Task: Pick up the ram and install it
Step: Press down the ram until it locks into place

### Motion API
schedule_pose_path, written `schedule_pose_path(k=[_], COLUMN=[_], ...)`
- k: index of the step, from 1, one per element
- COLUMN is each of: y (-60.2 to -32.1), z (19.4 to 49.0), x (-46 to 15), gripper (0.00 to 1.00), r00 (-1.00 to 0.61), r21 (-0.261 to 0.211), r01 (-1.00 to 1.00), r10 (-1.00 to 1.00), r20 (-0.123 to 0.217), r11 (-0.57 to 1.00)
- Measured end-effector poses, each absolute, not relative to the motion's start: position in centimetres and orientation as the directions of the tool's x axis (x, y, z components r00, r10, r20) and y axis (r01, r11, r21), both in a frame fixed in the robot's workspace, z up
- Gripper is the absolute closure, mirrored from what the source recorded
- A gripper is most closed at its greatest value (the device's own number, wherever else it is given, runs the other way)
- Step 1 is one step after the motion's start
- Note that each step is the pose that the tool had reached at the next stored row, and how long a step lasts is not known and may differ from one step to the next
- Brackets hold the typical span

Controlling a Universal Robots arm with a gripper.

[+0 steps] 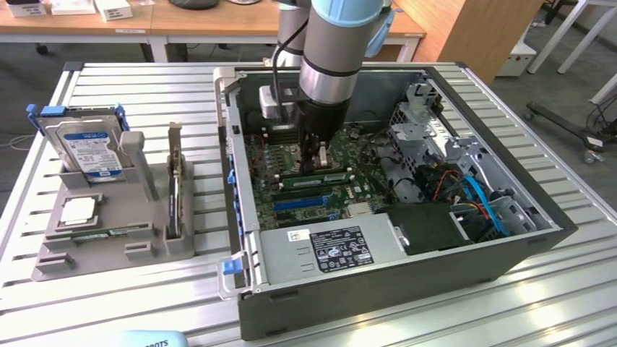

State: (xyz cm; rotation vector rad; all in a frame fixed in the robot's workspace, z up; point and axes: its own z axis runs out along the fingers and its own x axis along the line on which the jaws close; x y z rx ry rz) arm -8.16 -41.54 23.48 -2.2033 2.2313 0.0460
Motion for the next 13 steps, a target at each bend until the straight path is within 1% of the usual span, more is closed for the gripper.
schedule_pose_path(k=[13], y=[-41.5], z=[26.3], x=[-8.2], gripper=[0.90], r00=[-0.013], r21=[0.017], r01=[-1.000], r10=[-1.000], r20=[-0.025], r11=[0.012])
